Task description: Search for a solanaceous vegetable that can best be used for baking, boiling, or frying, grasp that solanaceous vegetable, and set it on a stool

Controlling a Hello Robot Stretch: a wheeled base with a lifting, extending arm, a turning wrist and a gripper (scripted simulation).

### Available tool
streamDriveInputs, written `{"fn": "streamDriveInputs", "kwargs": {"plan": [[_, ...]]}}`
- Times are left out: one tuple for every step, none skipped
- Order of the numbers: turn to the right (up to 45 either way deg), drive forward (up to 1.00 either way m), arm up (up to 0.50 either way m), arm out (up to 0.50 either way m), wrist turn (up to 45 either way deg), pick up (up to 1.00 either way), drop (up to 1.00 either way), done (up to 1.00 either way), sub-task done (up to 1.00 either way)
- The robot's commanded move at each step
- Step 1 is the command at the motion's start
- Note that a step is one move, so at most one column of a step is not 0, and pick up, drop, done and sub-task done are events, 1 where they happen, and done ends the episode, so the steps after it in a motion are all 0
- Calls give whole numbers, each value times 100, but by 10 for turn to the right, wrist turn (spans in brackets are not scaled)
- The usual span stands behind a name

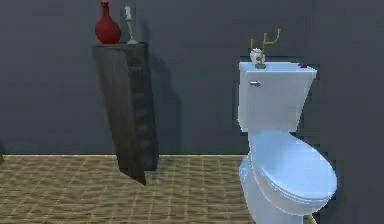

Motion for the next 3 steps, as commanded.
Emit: {"fn": "streamDriveInputs", "kwargs": {"plan": [[-450, 0, 0, 0, 0, 0, 0, 0, 0], [-240, 0, 0, 0, 0, 0, 0, 0, 0], [0, 100, 0, 0, 0, 0, 0, 0, 0]]}}
